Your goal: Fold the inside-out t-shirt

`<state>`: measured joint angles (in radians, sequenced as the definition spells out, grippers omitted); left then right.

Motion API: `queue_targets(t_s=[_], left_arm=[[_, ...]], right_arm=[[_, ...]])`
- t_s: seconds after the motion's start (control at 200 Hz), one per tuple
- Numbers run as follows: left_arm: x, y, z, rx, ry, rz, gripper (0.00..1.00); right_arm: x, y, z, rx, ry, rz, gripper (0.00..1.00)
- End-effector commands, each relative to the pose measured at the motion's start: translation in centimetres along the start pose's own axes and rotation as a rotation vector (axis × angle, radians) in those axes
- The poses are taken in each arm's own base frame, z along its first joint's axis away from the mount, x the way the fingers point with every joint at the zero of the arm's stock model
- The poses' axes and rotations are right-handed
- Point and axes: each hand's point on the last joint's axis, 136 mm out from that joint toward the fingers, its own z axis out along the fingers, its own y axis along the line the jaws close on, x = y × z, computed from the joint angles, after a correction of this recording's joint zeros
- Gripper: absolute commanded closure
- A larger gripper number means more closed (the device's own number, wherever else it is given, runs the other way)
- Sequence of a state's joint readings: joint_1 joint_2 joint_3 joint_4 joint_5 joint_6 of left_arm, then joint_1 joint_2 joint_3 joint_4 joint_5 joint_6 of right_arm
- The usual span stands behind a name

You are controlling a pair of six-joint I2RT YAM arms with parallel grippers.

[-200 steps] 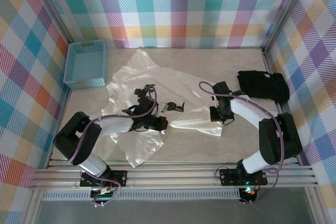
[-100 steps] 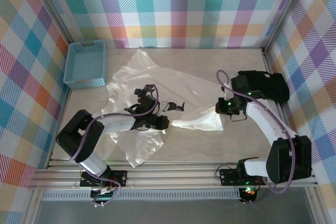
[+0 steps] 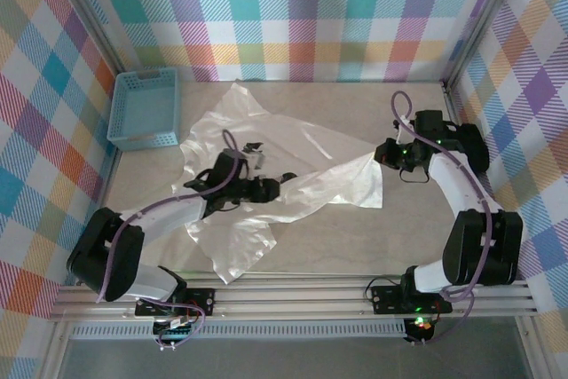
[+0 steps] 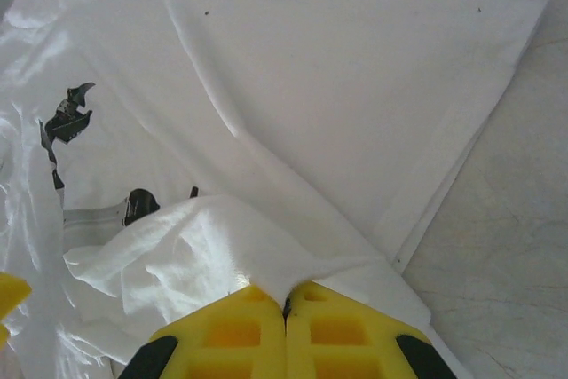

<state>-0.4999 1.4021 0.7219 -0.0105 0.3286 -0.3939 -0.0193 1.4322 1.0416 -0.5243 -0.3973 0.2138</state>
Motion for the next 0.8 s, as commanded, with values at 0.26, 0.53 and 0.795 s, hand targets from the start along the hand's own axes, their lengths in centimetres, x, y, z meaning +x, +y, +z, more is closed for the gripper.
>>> queue_targets(t_s=[0.26, 0.53, 0.795], left_arm=[[-3.5, 7.3, 3.8, -0.164, 0.021, -0.293, 0.40], [-6.7, 8.2, 8.9, -0.183, 0.063, -0.278, 0.40], [-13.3, 5.5, 12.3, -0.117, 0.053, -0.229, 0.41]], right_arm=[[-0.7, -0.1, 0.1, -0.008, -0.041, -0.022, 1.00], [-2.6, -1.5, 0.1, 0.063, -0.098, -0.004, 1.00], [-5.8, -1.6, -0.8, 0.080, -0.157, 0.003, 1.00]])
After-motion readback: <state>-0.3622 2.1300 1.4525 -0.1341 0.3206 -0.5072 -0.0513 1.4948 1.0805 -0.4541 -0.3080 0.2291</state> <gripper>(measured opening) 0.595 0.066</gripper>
